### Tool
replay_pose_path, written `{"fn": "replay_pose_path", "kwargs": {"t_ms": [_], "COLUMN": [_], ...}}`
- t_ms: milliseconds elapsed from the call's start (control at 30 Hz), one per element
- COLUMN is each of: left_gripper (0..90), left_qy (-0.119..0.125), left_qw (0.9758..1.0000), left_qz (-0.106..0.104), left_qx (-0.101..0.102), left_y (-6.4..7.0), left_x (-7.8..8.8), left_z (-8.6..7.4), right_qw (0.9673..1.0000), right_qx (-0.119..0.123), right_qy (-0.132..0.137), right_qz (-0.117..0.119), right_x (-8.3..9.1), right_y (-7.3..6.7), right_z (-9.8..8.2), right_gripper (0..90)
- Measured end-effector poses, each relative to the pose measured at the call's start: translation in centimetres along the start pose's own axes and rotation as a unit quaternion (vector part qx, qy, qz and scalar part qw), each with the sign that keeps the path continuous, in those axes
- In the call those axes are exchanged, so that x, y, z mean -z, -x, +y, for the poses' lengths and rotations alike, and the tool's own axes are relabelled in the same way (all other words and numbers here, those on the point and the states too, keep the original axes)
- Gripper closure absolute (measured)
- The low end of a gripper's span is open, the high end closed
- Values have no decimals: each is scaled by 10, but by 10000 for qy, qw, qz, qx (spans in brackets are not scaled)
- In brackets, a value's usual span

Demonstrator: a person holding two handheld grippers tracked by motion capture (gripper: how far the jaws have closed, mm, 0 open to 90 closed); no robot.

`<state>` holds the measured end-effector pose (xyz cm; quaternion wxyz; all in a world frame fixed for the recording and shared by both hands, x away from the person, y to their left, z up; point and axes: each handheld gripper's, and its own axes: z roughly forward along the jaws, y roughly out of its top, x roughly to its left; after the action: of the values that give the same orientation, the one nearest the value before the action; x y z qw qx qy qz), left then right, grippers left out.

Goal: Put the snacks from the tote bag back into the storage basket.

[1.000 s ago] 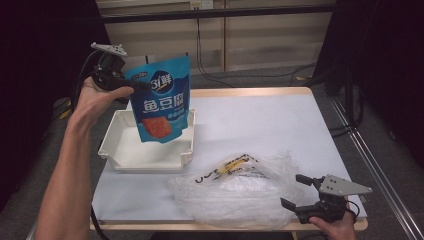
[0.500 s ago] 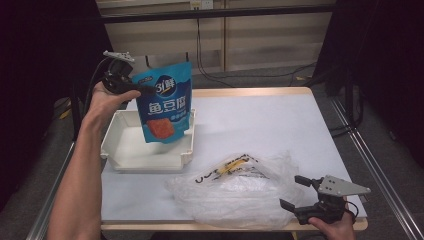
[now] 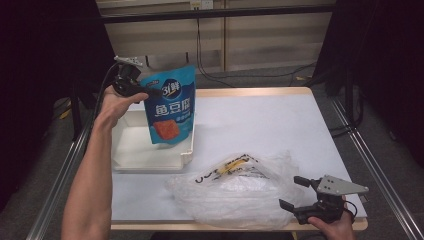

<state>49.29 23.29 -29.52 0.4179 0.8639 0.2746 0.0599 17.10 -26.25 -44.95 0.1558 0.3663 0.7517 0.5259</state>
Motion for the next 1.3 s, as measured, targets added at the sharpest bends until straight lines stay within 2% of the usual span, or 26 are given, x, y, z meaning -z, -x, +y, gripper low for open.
{"fn": "replay_pose_path", "kwargs": {"t_ms": [133,267,333,433,467,600,667,700,767,833,867,933,1033,1100,1200,1300], "left_gripper": [900,898,896,883,871,813,751,742,716,619,567,496,363,358,266,189], "left_qy": [-88,-175,-297,-338,-250,-133,-50,-26,23,23,45,42,128,112,128,274], "left_qw": [9998,9990,9979,9972,9974,9977,9983,9986,9981,9979,9973,9969,9964,9967,9963,9949], "left_qz": [130,356,533,634,667,665,572,535,620,651,717,738,672,640,630,717], "left_qx": [-113,-188,-233,-210,-119,-30,57,22,-12,-10,150,279,509,492,579,654], "left_y": [-2,-3,-3,-3,-5,-7,-7,-6,-3,-4,-6,-9,-11,-10,-10,-9], "left_x": [-2,-5,-8,-9,-10,-11,-10,-10,-10,-9,-9,-8,-6,-4,-4,-1], "left_z": [3,9,13,15,14,11,11,11,13,13,12,10,6,5,5,1], "right_qw": [10000,10000,10000,10000,10000,10000,10000,10000,10000,10000,10000,10000,10000,10000,10000,10000], "right_qx": [-5,6,-4,-20,-34,-23,-17,-18,1,1,-9,1,2,4,-5,6], "right_qy": [20,-10,-13,-11,-11,-19,-11,-16,-20,-22,-41,-28,-45,-41,-34,-39], "right_qz": [-2,17,28,35,29,29,30,33,19,28,24,41,31,17,11,13], "right_x": [1,0,0,0,0,0,0,0,0,-1,-1,-1,-1,-1,-2,-1], "right_y": [0,0,-1,-1,-1,-1,-1,-1,-1,-1,-1,-2,-2,-1,-1,-2], "right_z": [0,0,0,0,0,0,-1,0,0,0,0,0,0,0,0,0], "right_gripper": [84,84,84,84,84,84,84,84,84,84,84,84,84,84,84,84]}}
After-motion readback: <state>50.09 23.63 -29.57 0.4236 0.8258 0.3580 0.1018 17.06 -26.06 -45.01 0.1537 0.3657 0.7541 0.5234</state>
